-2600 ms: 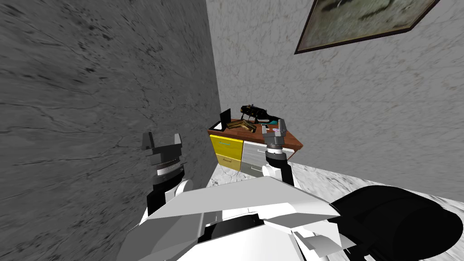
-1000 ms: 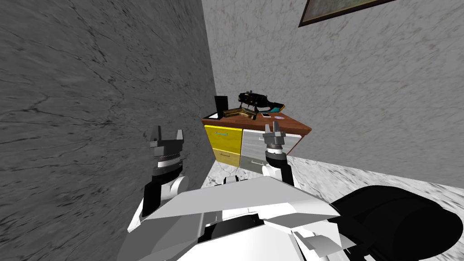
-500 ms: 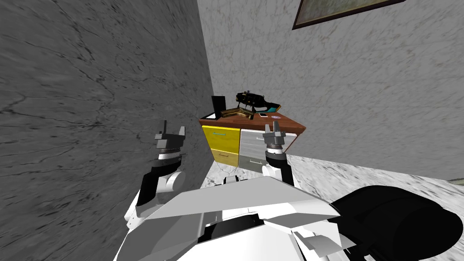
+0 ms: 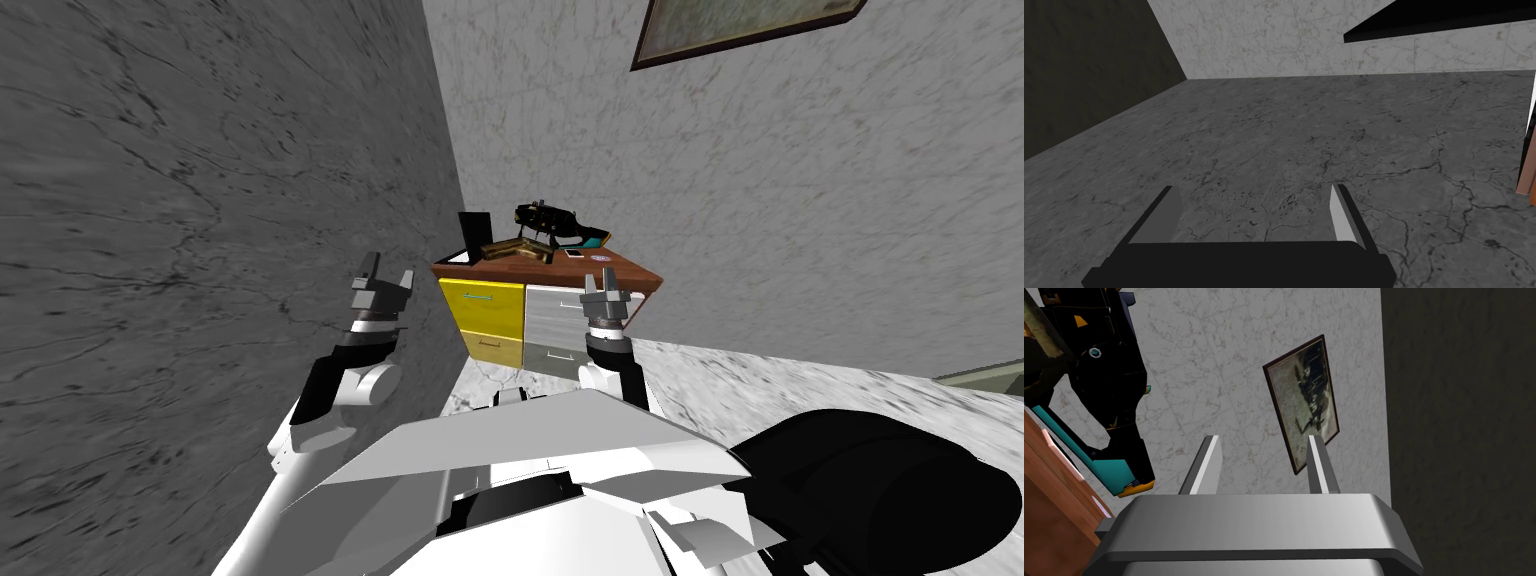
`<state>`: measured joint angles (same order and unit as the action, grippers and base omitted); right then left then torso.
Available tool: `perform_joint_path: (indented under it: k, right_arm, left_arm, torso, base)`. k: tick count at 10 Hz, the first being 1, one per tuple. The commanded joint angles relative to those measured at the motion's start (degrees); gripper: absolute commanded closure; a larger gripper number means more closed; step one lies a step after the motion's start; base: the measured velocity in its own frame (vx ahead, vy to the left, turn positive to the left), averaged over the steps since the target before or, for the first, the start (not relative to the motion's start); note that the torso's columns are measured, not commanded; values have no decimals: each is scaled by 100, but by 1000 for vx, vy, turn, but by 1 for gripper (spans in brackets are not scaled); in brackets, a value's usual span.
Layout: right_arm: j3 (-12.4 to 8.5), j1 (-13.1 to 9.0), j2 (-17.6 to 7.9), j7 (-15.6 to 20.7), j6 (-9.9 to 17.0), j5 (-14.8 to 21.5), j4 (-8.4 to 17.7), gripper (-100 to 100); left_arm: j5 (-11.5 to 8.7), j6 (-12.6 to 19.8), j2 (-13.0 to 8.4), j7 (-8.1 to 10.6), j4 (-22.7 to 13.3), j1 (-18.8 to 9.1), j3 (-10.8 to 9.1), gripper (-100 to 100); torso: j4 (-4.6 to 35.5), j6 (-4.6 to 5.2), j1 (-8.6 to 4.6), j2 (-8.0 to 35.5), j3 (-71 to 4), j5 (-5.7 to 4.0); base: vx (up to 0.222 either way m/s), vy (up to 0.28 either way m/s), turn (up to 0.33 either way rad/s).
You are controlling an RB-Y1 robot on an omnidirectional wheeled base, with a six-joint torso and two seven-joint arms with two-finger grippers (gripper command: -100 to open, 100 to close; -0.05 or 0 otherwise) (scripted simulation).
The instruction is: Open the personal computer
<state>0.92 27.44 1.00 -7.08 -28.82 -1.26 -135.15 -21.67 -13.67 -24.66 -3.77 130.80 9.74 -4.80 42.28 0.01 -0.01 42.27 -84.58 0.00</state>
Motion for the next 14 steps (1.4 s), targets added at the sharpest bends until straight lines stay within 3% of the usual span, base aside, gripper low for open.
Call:
perform_joint_path:
  k: [1, 2, 3, 5, 6, 8, 9, 10, 13, 14]
  right_arm:
    - [0, 0, 0, 0, 0, 0, 0, 0]
    - [0, 0, 0, 0, 0, 0, 0, 0]
    - [0, 0, 0, 0, 0, 0, 0, 0]
    - [0, 0, 0, 0, 0, 0, 0, 0]
    - [0, 0, 0, 0, 0, 0, 0, 0]
    - [0, 0, 0, 0, 0, 0, 0, 0]
    - [0, 0, 0, 0, 0, 0, 0, 0]
    - [0, 1, 0, 0, 0, 0, 0, 0]
    - [0, 0, 0, 0, 0, 0, 0, 0]
    - [0, 1, 0, 0, 0, 0, 0, 0]
  left_arm:
    - [-280, 380, -417, -79, -65, -232, -82, -100]
    - [-454, 539, -591, -127, -129, -399, -126, -100]
    - [-454, 597, -681, -127, -129, -399, -126, -100]
    - [-805, 975, -1076, -216, -270, -728, -209, -100]
    - [-805, 1035, -1179, -216, -270, -728, -209, -100]
    - [-1156, 1399, -1582, -292, -426, -1044, -283, -100]
    - [-1156, 1475, -1689, -292, -426, -1044, -283, -100]
    - [-1329, 1693, -1894, -326, -509, -1195, -316, -100]
    - [-1500, 1910, -2207, -355, -594, -1341, -346, -100]
    - [-1668, 2124, -2434, -382, -681, -1482, -373, -100]
  torso:
    - [0, -3, 1, 1, 1, 1]
    - [0, -1, 1, 1, 1, 0]
    - [-1, 1, -2, -1, -1, 0]
    - [0, 0, 3, 1, 0, 1]
    - [-1, 0, -2, -1, -1, 0]
    - [1, 0, 0, 2, 1, 0]
    - [0, 0, -2, -1, 0, -1]
    - [0, -3, 4, 1, 1, 1]
    - [0, 0, 3, 1, 1, 1]
    - [0, -2, 2, 2, 2, 1]
  base:
    - [8, -22, -45]
    - [14, -29, -107]
    - [12, -18, -41]
    - [17, -25, -69]
    - [16, -27, -42]
    - [20, -33, -81]
    - [23, -24, -31]
    - [23, -26, -54]
    - [20, -19, -37]
    - [29, -31, -50]
